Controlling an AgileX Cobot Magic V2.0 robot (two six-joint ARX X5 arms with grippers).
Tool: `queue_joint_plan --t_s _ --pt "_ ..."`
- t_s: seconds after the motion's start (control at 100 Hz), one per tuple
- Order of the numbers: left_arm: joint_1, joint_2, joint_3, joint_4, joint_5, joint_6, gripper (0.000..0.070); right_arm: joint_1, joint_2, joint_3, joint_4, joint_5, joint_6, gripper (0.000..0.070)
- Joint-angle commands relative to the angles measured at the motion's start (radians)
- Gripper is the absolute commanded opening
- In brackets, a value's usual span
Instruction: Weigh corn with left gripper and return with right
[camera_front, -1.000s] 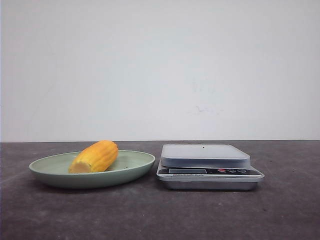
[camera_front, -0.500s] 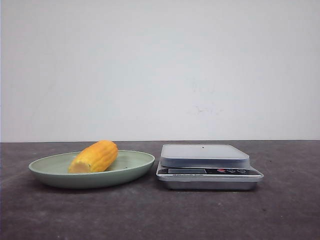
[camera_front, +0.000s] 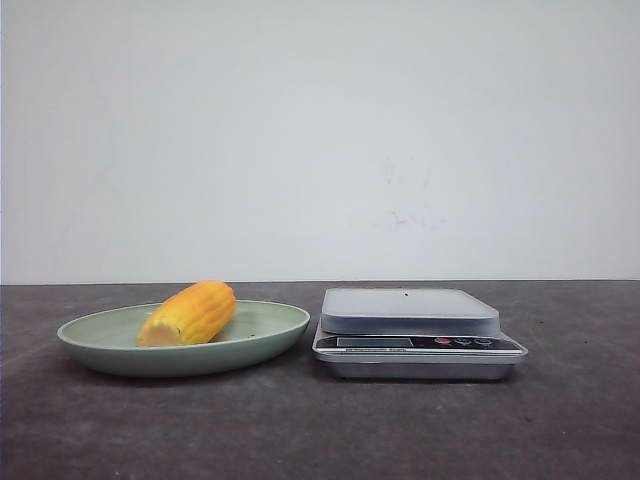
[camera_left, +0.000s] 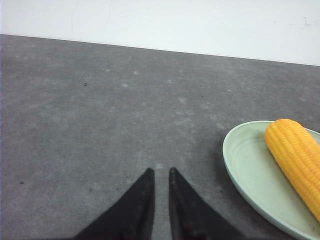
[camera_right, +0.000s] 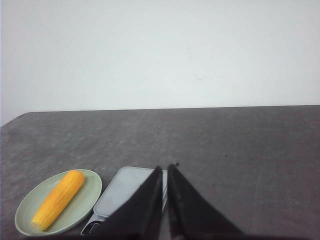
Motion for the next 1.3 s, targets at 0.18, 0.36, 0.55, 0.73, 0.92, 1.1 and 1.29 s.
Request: queue_joint_plan --t_s 0.18,0.36,0.55,0.73,0.92,1.1,1.29 --pt "-0.002 0.000 -0.018 -0.004 -0.002 0.009 0.0028 0.005 -0.003 0.011 0.011 0.000 0.000 0.0012" --pt "-0.002 0.000 -0.018 -0.004 -0.002 0.009 0.0028 0.005 -0.003 0.011 0.011 0.000 0.000 0.0012" --pt "-0.002 0.000 -0.018 -0.004 -0.002 0.009 0.0027 0.005 -0.003 0.011 0.011 0.001 -0.055 0.0012" --pt "-0.002 0.000 -0.018 -0.004 -0.002 0.009 0.0028 -0.028 -0.004 0.000 0.076 0.017 -0.125 0.0012" --pt "-0.002 0.000 -0.018 -0.004 -0.002 0.009 0.0028 -0.321 -0.049 -0.108 0.273 -0.083 -0.207 0.0012" --pt "-0.002 0.000 -0.018 -0.004 -0.002 0.009 0.0027 -0.539 -0.119 -0.313 0.469 -0.246 -0.277 0.0012" --pt "-0.002 0.000 -0.018 -0.004 -0.002 0.009 0.0027 -0.622 -0.134 -0.511 0.574 -0.317 -0.267 0.0012"
